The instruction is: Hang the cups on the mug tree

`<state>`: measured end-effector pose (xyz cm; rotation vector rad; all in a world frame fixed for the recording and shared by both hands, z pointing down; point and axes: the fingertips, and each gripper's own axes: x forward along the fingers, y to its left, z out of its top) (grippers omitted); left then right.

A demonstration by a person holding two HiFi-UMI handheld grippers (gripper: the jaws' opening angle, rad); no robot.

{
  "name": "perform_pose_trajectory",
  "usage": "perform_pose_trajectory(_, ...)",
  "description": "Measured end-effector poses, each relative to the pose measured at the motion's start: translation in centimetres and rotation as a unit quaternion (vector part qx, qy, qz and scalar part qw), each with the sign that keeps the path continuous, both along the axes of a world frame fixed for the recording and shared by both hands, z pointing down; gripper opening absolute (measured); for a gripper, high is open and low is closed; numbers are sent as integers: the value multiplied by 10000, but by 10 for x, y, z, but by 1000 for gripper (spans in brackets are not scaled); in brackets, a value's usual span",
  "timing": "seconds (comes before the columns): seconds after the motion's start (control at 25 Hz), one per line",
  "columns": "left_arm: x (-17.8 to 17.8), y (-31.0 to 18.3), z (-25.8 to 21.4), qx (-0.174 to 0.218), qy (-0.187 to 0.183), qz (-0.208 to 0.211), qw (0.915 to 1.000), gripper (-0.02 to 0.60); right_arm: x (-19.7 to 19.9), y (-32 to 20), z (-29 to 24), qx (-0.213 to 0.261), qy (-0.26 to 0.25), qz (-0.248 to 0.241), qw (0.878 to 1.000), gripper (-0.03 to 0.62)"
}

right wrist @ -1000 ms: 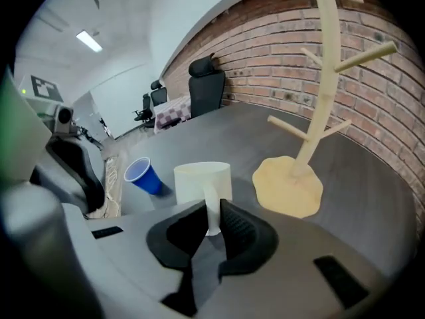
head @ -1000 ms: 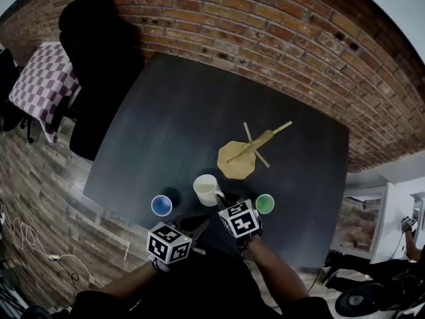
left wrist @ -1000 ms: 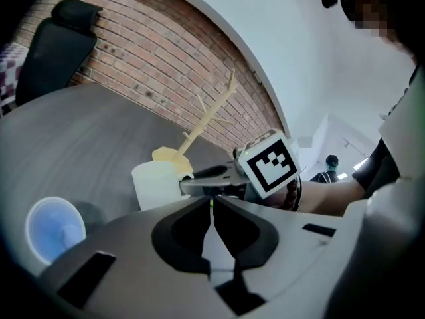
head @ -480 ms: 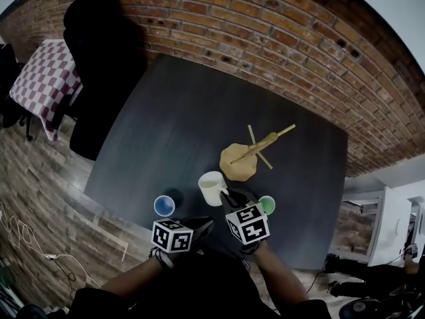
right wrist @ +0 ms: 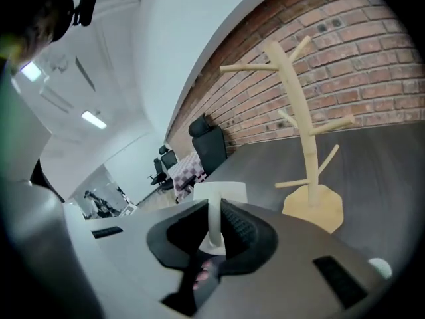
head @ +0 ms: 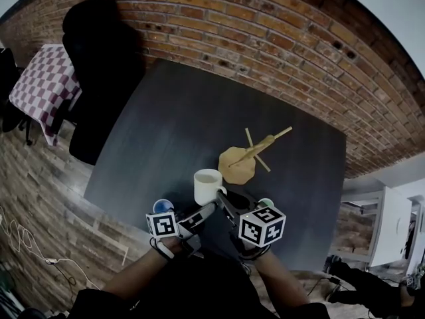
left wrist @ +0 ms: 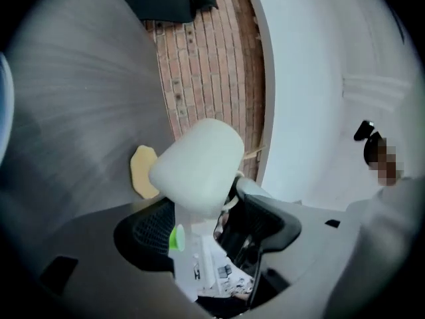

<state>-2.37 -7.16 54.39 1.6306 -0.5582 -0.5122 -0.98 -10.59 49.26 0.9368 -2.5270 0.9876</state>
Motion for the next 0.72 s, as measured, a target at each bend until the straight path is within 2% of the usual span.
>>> perform_pose_trajectory(0.04, -2, -6, -5, -11, 235, -84, 9997, 308, 1, -2, -1, -82, -192, 88, 9997, 63)
perform_pose_trajectory(0.08, -4, -9, -9, 39, 316, -110, 9994, 308, 1, -5, -2, -191, -400, 187, 9988, 61)
perform_pose_trajectory(0.2, -9, -14, -6, 81, -25, -77, 9999, 308, 4, -12, 3, -568, -894, 436, 9934, 61)
perform_pose_trajectory(0.32, -10, -21, -1, 300, -362, -27, 9989, 308, 5, -14, 16, -797, -980, 528, 9906, 60)
perform_pose_trajectory(0.56, -5, -30, 14, 206, -676, 18, 9975, 308, 15, -22, 35, -1124, -1225, 883, 9821, 60)
perform_pose_trajectory(0.72, -1, -42, 17, 239, -931, 116, 9953, 308, 22, -34, 42, -1378, -1652, 1178, 9695, 58)
